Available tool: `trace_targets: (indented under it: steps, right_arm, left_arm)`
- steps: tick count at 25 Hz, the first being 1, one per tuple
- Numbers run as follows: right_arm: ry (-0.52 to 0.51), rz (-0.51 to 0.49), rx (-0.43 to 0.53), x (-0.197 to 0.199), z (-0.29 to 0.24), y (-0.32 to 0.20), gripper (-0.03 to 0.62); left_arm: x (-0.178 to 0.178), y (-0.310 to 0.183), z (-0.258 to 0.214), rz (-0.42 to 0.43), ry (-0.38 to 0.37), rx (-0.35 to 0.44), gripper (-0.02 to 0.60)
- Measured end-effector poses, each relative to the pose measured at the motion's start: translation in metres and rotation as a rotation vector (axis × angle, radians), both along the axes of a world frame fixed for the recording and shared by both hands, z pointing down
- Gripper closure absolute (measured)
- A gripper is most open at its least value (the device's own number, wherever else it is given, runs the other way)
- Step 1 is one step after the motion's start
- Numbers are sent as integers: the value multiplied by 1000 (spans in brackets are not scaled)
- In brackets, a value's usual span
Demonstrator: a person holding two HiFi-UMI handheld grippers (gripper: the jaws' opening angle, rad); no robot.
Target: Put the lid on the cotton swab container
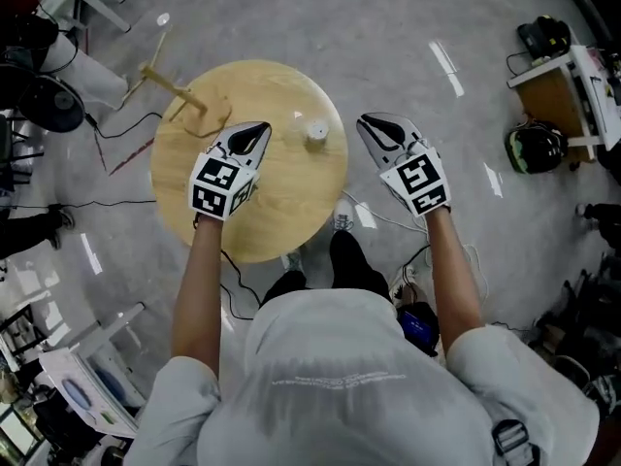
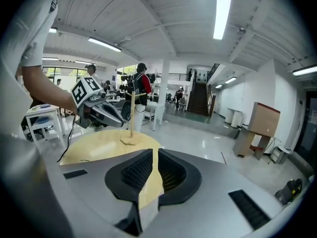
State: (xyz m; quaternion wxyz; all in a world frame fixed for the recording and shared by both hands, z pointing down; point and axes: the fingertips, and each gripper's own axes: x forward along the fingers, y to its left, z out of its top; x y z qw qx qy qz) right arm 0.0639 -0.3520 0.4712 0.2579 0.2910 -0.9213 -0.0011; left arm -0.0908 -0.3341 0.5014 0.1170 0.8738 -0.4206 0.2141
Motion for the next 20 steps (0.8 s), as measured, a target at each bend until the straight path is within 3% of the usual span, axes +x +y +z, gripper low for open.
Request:
trace_targets:
  steps: [4,10,13,16,20]
  right_arm:
    - [3,-38,-80,-7,39,-11,500]
    - [2,-90,-196,-15,93,-16,442]
    - [16,-123,-256,-19,120,-14,403]
    - [26,-163,-303,-20,142,-13,374]
    - [61,-234,-327,-28,166,-8,344]
  left_arm:
    - [-2,-14,27,-58,96,-112,565]
    - [-4,-34,63,-134,182,-161,560]
    - [2,-32,87,-133,205,-238,480]
    - [9,-35,106,-145,229,-290,469]
    - [18,-42,126,-178,322,-368,428]
